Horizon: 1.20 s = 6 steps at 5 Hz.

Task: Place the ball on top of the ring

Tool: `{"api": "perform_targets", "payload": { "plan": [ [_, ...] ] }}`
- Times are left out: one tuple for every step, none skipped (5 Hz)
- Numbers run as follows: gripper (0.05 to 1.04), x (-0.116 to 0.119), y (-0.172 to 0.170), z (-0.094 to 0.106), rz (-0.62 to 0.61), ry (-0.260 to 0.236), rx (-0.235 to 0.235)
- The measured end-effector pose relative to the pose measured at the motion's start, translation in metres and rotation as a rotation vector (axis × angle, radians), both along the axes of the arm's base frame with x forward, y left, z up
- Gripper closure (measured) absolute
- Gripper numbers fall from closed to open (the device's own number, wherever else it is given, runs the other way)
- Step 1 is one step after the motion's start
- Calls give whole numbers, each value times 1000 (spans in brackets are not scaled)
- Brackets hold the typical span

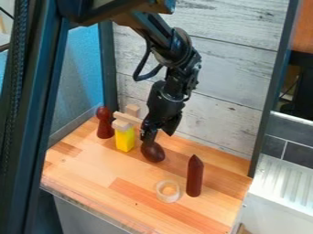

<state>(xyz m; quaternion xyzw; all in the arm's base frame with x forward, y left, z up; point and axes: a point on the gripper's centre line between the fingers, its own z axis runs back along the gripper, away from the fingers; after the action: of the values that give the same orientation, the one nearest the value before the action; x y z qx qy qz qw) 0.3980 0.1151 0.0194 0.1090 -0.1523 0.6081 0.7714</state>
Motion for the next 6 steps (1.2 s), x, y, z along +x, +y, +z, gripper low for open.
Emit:
{"api": "perform_targets", "payload": {
  "plan": [
    [83,-4,-1,-14,-1,36,-10],
    [83,-7,-6,-24,-75,67,-43],
    [83,-10,-8,-33,-120,55,-85],
    [83,-8,-10,-34,-137,32,-96],
    [83,-5,-9,-36,-147,-2,-157],
    [83,-1,-1,-12,-149,-117,-201]
  ]
}}
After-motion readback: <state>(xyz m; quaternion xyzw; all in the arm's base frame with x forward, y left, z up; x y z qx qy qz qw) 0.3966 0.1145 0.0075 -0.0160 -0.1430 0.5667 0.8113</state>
